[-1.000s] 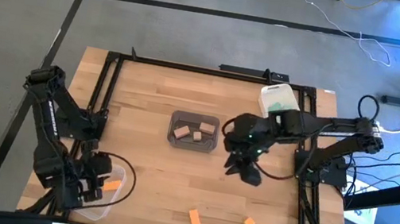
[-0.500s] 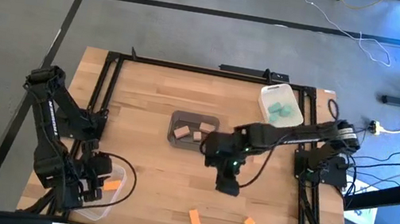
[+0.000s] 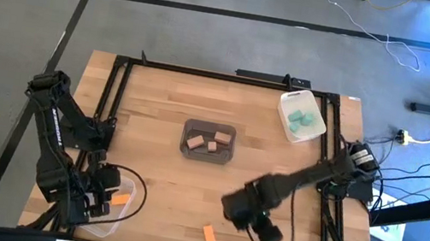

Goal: Sort & place blocks by color
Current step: Put the right yellow block into the transparent bin

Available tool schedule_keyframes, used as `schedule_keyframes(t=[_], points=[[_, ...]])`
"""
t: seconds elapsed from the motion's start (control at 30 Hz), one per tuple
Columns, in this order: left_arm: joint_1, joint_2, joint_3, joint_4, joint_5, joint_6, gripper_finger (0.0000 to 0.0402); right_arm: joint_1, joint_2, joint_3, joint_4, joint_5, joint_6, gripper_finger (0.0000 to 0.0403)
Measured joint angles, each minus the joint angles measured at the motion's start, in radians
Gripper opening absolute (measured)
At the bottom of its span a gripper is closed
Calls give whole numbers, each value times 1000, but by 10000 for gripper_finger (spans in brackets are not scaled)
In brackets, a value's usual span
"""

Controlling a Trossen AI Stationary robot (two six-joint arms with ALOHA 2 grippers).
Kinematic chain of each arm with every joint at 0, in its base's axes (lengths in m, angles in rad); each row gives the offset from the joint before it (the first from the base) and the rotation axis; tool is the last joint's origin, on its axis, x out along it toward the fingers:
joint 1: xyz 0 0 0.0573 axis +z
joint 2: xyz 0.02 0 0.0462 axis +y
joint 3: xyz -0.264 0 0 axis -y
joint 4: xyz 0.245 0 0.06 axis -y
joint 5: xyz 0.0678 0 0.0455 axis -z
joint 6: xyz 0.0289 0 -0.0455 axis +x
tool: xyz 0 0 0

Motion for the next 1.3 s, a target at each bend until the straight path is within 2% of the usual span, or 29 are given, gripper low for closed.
schedule_keyframes(t=[0.13, 0.4, 0.5, 0.73, 0.83, 1.07, 1.3], points=[[0, 0, 0, 0, 0, 0, 183, 82, 16, 0, -1, 8, -30, 120], [0, 0, 0, 12, -26, 62, 183, 193, 54, 0, 2, 145, 40, 120], [0, 0, 0, 12, -26, 102, 183, 208, 56, 0, 3, 171, 91, 113], [0, 0, 0, 12, -26, 126, 183, 205, 56, 0, 12, 214, 208, 58], [0, 0, 0, 19, -26, 125, 183, 192, 56, 0, 17, 239, 266, 54], [0, 0, 0, 48, -25, 125, 183, 167, 56, 0, 42, 217, 276, 80], [0, 0, 0, 50, -17, 124, 183, 160, 56, 0, 70, 222, 277, 132]])
